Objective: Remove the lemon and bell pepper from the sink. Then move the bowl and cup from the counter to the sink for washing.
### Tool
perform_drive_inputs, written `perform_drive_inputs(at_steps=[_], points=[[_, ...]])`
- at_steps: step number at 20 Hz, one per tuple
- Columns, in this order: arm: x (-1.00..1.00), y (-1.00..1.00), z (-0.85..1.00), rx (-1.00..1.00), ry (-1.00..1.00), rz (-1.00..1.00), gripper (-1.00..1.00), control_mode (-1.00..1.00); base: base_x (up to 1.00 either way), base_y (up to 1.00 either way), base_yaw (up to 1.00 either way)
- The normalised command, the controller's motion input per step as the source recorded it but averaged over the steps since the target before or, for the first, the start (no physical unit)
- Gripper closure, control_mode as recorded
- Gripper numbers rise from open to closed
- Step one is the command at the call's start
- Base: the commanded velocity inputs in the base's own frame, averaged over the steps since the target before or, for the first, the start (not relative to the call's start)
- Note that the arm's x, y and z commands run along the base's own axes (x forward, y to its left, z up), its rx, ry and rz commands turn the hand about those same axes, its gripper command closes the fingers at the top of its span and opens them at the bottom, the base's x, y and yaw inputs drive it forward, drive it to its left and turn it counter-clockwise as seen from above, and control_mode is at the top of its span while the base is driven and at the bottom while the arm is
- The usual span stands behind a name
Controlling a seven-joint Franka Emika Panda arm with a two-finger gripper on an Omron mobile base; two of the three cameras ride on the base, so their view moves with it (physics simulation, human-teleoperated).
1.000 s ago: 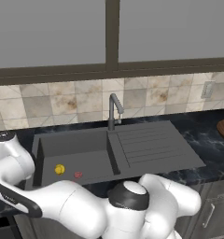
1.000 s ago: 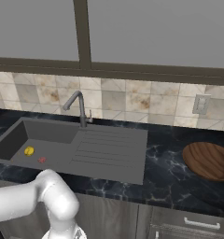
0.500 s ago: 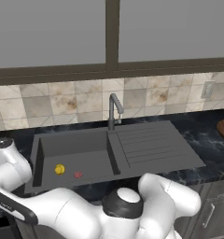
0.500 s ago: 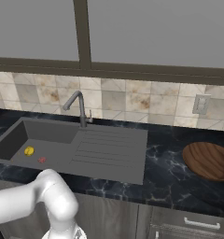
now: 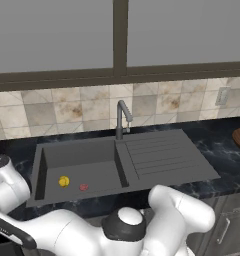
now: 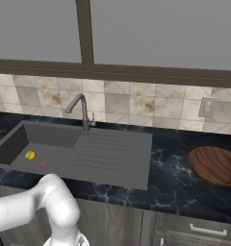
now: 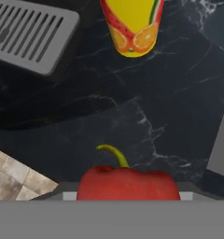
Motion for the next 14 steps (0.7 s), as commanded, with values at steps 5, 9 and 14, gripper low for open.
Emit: perform_drive_inputs(at_steps=[5, 9, 14], points=[[0.11, 0.16, -0.17, 0.0, -0.01, 0.03, 1.0, -1.0, 0.0, 0.0, 0.0], [0.11, 0.14, -0.14, 0.02, 0.0, 0.03, 1.0, -1.0, 0.0, 0.0, 0.0], [0.12, 0.15, -0.12, 0.01, 0.0, 0.03, 1.0, -1.0, 0.0, 0.0, 0.0]])
